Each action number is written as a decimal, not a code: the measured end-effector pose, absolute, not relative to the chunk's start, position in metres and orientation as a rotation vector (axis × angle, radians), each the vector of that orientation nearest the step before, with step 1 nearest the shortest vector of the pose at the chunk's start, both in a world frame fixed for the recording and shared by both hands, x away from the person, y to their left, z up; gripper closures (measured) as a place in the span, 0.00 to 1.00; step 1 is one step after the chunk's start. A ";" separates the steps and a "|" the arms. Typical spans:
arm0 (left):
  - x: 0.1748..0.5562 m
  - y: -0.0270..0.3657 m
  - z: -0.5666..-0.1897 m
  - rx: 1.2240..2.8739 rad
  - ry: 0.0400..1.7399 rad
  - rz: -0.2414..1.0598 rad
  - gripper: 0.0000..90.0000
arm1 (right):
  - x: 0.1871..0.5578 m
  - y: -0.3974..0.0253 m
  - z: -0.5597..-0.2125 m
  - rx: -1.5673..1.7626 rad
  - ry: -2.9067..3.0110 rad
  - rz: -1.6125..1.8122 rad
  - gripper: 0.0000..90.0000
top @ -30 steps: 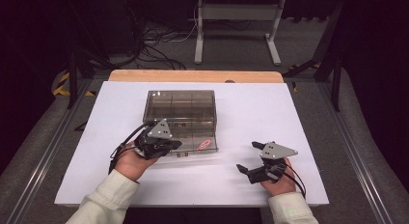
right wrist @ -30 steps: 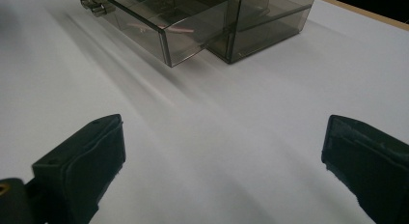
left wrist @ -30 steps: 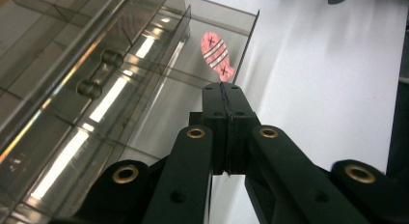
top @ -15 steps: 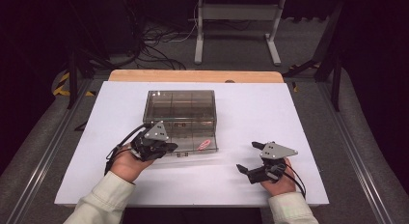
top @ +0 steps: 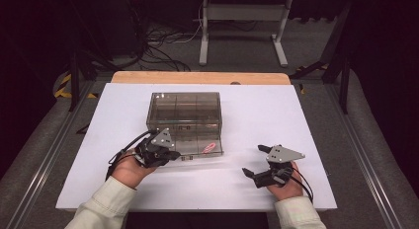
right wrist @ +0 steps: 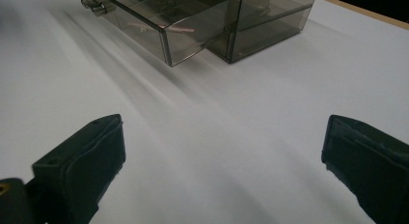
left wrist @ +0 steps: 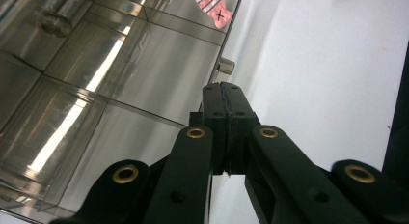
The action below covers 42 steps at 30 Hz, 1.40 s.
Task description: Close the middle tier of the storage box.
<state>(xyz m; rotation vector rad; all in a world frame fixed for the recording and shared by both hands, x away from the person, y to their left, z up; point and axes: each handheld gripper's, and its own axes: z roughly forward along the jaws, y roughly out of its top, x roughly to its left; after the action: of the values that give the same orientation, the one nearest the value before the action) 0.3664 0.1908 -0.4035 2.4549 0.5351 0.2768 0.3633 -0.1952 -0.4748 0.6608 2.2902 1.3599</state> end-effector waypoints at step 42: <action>0.370 0.182 -0.428 2.551 0.563 0.257 1.00 | 0.363 -0.195 -0.475 0.657 2.292 1.357 0.02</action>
<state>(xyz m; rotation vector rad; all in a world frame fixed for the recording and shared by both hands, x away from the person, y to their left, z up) 0.3701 0.1820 -0.4278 2.5513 0.5627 0.2571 0.3630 -0.1948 -0.4749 0.6568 2.2924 1.3572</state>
